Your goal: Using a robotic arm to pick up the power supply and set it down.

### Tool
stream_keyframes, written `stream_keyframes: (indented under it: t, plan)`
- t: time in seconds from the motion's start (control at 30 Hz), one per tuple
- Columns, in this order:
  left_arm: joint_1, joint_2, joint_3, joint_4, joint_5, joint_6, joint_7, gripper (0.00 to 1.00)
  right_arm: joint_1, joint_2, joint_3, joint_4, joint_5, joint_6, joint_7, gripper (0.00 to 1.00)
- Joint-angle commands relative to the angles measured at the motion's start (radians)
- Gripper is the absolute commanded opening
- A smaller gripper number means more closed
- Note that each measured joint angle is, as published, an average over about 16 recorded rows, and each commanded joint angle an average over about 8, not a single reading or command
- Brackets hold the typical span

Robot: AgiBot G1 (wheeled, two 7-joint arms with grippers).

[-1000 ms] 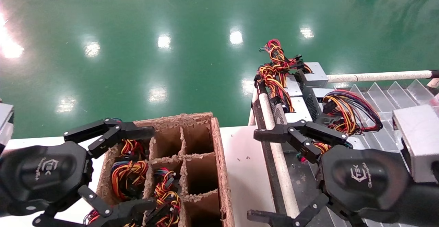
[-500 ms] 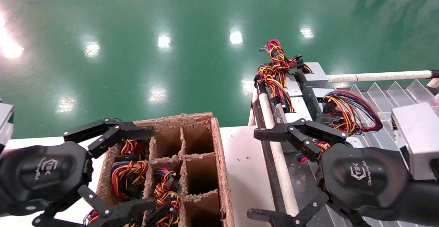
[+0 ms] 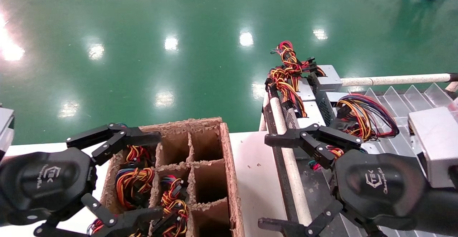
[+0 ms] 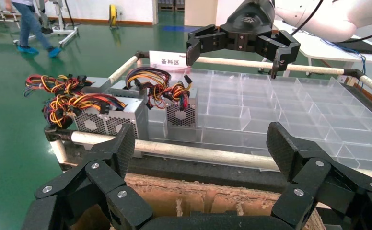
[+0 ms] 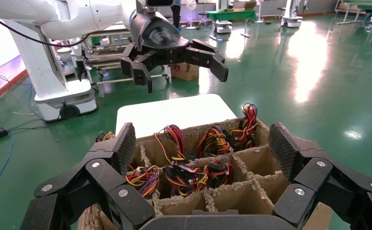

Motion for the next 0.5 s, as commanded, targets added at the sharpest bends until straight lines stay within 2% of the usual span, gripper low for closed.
stream_keyframes:
  t: [0.03, 0.5]
  plan:
    - [0.0, 0.0, 0.0, 0.0, 0.0, 0.0, 0.0, 1.0, 0.001, 0.0, -0.001, 0.0, 0.0, 0.0, 0.0, 1.0]
    - [0.0, 0.0, 0.0, 0.0, 0.0, 0.0, 0.0, 1.0, 0.002, 0.001, -0.002, -0.001, 0.0, 0.0, -0.001, 1.0]
